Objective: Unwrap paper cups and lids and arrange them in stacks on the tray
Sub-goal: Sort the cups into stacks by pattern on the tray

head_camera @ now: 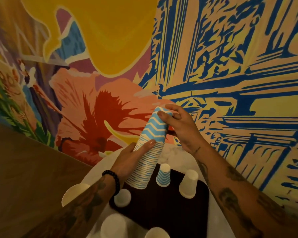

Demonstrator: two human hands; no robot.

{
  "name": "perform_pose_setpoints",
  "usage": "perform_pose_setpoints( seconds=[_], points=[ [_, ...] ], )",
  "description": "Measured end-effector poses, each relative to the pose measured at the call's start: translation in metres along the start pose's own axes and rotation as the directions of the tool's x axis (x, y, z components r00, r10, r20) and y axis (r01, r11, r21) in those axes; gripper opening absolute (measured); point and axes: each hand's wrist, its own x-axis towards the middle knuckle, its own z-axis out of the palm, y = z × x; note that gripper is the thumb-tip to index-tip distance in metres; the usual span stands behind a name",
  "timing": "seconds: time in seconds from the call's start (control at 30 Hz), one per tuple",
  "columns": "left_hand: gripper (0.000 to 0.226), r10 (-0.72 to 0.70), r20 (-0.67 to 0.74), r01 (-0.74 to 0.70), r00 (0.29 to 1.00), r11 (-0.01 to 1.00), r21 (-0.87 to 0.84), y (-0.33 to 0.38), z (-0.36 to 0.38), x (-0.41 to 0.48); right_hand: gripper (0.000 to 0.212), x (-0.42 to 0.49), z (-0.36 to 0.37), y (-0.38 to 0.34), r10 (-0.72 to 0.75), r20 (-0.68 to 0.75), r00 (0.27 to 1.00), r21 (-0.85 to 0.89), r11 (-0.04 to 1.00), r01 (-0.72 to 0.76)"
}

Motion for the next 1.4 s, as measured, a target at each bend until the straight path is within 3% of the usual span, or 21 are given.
perform_pose_setpoints(
  seconds=[0.23, 0.43, 0.57, 0.67, 0.83, 0.93, 1.1, 1.27, 1.33, 1.4],
  points=[
    [0.064, -0.043, -0.067, 0.049, 0.997, 0.995, 0.083, -0.022, 0.004, 0.056, 0.042, 0.04, -0.024, 0.044, 0.068, 0.002, 0.998, -0.083, 0.994, -0.067],
    [0.071, -0.122, -0.028, 0.125, 0.992, 0.979, 0.164, -0.049, 0.008, 0.086, 0.037, 0.052, -0.049, 0.079, 0.173, 0.018, 0.985, -0.003, 0.985, -0.173],
    [0.079, -0.134, -0.045, 0.141, 0.99, 0.95, 0.278, -0.067, 0.002, 0.094, 0.03, 0.058, -0.073, 0.095, 0.155, -0.196, 0.968, 0.044, 0.988, -0.15],
    [0.09, -0.172, -0.126, 0.203, 0.977, 0.932, 0.301, -0.082, -0.011, 0.095, 0.037, 0.055, -0.085, 0.119, 0.172, -0.369, 0.914, -0.053, 0.977, -0.205],
    [0.079, -0.183, -0.207, 0.239, 0.961, 0.926, 0.293, -0.093, -0.024, 0.094, 0.053, 0.028, -0.073, 0.175, 0.185, -0.204, 0.961, -0.494, 0.828, -0.264],
    [0.068, -0.179, -0.22, 0.244, 0.959, 0.915, 0.321, -0.095, -0.026, 0.095, 0.052, 0.023, -0.061, 0.197, 0.181, -0.166, 0.969, -0.591, 0.769, -0.245],
    [0.079, -0.158, -0.239, 0.239, 0.958, 0.9, 0.364, -0.098, -0.028, 0.091, 0.06, 0.023, -0.048, 0.231, 0.222, -0.086, 0.971, -0.726, 0.654, -0.214],
    [0.084, -0.128, -0.241, 0.221, 0.962, 0.885, 0.409, -0.102, -0.027, 0.091, 0.07, 0.015, -0.048, 0.253, 0.364, 0.015, 0.931, -0.889, 0.432, -0.154],
    [0.077, -0.103, -0.243, 0.202, 0.964, 0.882, 0.426, -0.105, -0.03, 0.092, 0.072, 0.012, -0.046, 0.255, 0.387, 0.032, 0.921, -0.895, 0.422, -0.146],
    [0.078, -0.084, -0.245, 0.187, 0.966, 0.88, 0.436, -0.107, -0.031, 0.091, 0.068, 0.013, -0.041, 0.248, 0.27, 0.001, 0.963, -0.856, 0.498, -0.139]
  ],
)
